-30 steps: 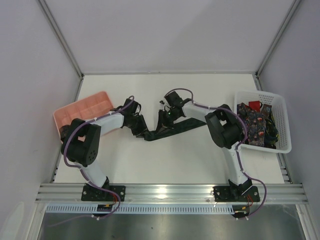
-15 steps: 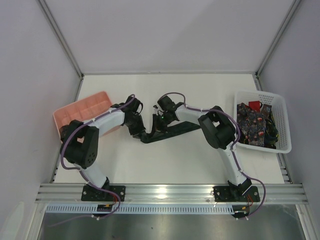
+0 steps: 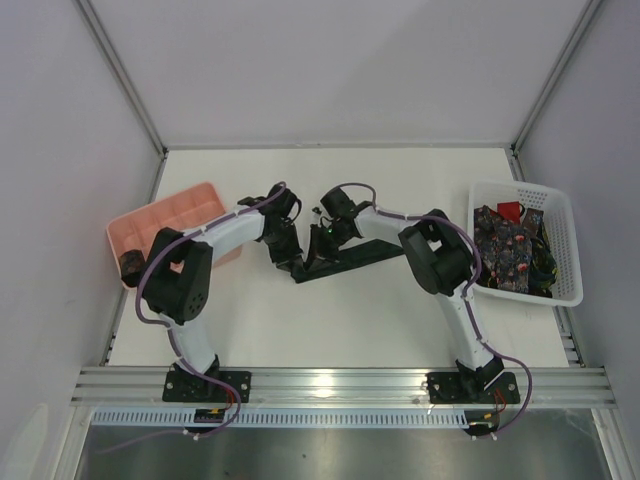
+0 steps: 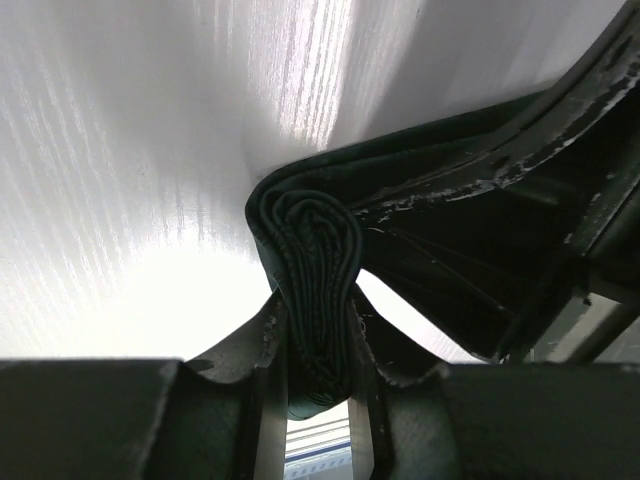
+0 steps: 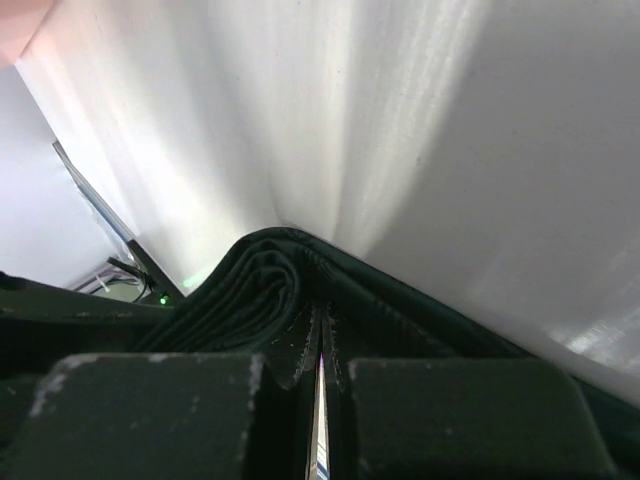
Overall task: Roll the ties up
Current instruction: Roll the tie
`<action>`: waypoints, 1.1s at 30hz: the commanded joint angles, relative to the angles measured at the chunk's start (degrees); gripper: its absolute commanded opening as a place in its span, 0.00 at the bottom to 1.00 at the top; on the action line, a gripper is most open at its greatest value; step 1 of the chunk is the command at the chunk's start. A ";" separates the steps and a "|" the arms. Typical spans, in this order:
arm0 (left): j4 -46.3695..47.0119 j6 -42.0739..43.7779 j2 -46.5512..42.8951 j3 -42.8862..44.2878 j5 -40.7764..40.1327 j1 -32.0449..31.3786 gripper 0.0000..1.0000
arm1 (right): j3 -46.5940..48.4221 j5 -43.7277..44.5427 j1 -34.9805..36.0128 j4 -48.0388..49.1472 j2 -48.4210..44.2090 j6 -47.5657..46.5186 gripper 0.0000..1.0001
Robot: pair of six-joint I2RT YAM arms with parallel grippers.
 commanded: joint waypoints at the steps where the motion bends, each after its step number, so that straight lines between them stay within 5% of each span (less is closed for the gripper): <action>1: -0.02 1.05 0.11 0.76 -0.49 -0.90 0.01 | 1.30 1.47 -0.24 -2.11 -2.24 -2.55 0.02; 13: -2.30 3.86 -2.36 -0.91 -4.81 0.42 0.01 | -4.24 7.19 -3.06 -3.09 -4.70 -5.38 0.01; 33: -1.69 4.66 -2.28 -0.03 -4.37 0.77 0.05 | 0.15 -2.21 0.81 4.46 -3.91 2.35 0.01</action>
